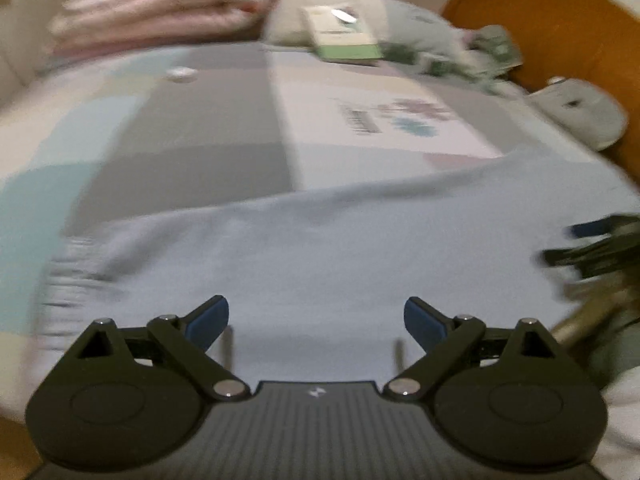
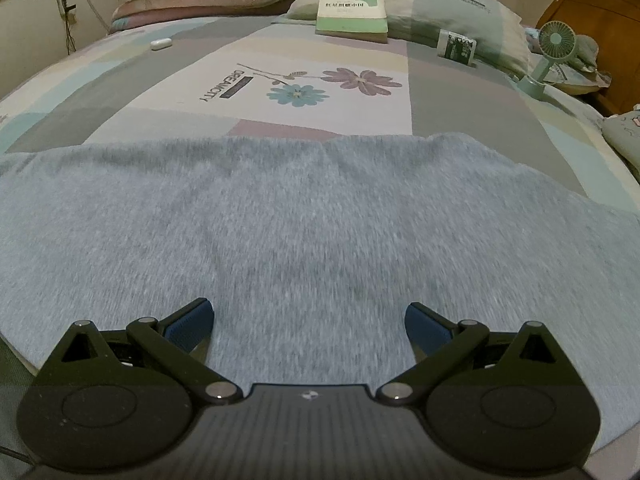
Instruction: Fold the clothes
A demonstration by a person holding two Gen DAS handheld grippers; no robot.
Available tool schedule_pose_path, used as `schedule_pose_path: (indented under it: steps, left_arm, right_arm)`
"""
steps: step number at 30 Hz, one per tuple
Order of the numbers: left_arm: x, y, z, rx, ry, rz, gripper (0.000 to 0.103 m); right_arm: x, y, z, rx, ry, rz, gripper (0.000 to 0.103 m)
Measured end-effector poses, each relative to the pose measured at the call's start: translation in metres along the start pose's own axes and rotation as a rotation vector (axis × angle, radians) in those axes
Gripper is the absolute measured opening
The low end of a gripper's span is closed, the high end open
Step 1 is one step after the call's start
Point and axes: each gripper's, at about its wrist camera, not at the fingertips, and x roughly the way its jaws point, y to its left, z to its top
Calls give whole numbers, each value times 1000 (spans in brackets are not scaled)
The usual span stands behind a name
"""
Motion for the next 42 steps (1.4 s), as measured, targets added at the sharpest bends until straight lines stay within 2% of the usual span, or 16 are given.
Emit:
schedule_pose_path:
  steps: [7, 9, 10, 15, 18, 21, 22, 26, 29, 32, 33, 35, 39, 42]
  left_arm:
    - [31, -9, 1, -81, 104, -225, 94]
    - [30, -5, -1, -108, 105, -267, 94]
    - [26, 2, -2, -127, 103, -251, 94]
    - [7, 47, -13, -210, 68, -13, 94]
    - [-6, 68, -19, -256, 73, 89, 94]
    - [-16, 66, -15, -250, 68, 98, 94]
    - [-19, 60, -12, -215, 56, 121, 94]
    - [-11, 41, 6, -99, 12, 114, 95]
    - [10, 31, 10, -53, 35, 116, 95]
    - [26, 26, -2, -24, 107, 176, 97]
    - [24, 24, -7, -15, 85, 182, 97]
    - [17, 23, -14, -18, 90, 175, 101]
    - [6, 22, -15, -9, 112, 182, 101]
    - [3, 18, -6, 18, 63, 183, 101]
  right_arm:
    - [0, 0, 2, 1, 11, 0, 103]
    - [0, 0, 4, -4, 30, -1, 103]
    - [-1, 1, 5, -9, 37, -1, 103]
    - [-5, 6, 8, -37, 54, 4, 103]
    - [-7, 14, 8, -73, 52, 21, 103]
    - [-7, 21, 8, -104, 48, 24, 103]
    - [-7, 23, 7, -113, 47, 22, 103]
    - [-6, 23, 7, -114, 50, 31, 103]
    - [-5, 20, 6, -93, 53, 41, 103]
    - [-5, 21, 4, -90, 50, 43, 103]
    - [-5, 21, 3, -92, 47, 44, 103]
    - [-4, 20, 3, -92, 40, 50, 103]
    - [-2, 18, 3, -89, 34, 60, 103]
    - [-2, 17, 4, -90, 31, 59, 103]
